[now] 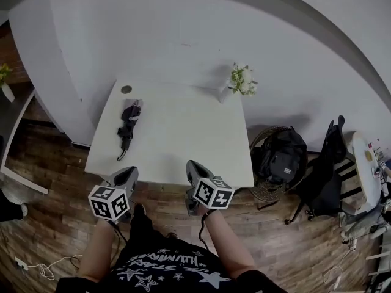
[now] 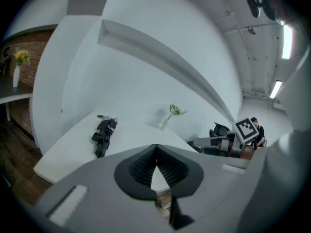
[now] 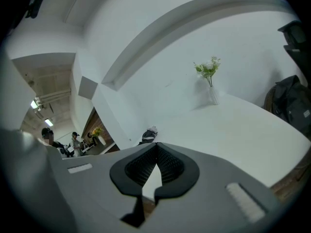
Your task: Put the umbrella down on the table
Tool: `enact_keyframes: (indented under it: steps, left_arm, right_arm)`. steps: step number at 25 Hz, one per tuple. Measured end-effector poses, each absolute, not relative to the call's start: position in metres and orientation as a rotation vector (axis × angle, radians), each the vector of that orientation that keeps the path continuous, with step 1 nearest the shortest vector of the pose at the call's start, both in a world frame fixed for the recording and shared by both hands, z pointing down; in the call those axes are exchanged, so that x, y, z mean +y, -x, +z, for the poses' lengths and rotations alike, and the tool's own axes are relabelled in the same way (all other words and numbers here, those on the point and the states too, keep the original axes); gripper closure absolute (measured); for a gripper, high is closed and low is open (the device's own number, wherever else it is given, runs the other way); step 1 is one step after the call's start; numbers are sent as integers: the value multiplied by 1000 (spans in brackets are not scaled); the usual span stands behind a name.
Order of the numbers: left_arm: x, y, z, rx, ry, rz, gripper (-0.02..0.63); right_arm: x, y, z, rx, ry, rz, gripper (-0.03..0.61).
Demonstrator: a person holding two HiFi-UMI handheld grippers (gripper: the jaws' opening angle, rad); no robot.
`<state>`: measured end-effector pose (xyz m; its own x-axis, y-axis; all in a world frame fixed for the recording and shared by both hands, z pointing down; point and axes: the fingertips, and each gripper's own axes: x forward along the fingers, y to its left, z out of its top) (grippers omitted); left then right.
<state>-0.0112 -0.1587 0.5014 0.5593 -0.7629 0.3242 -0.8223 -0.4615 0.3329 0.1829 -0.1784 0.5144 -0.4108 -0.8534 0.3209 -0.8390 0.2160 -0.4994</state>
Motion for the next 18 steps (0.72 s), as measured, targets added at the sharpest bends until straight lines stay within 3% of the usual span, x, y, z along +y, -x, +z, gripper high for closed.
enact_keyframes:
  steps: [18]
  left_arm:
    - [-97, 23, 511, -1378, -2263, 132, 611]
  right_arm:
    - [-129, -167, 527, 2552, 1592, -998, 565]
